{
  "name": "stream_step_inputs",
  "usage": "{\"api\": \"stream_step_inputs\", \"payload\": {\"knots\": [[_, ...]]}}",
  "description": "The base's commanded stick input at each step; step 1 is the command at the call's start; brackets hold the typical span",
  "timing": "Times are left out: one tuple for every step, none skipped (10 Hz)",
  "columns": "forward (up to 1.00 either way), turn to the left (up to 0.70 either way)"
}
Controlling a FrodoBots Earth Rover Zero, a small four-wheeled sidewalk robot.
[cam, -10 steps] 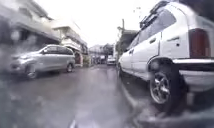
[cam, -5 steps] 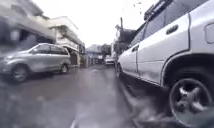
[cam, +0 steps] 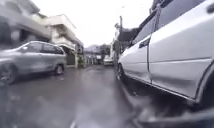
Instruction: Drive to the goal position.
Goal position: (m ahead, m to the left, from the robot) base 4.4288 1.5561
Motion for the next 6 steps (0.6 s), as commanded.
{"api": "stream_step_inputs", "payload": {"knots": [[1.0,0.19],[1.0,0.0],[1.0,0.0],[1.0,0.0],[1.0,0.0],[1.0,0.0]]}}
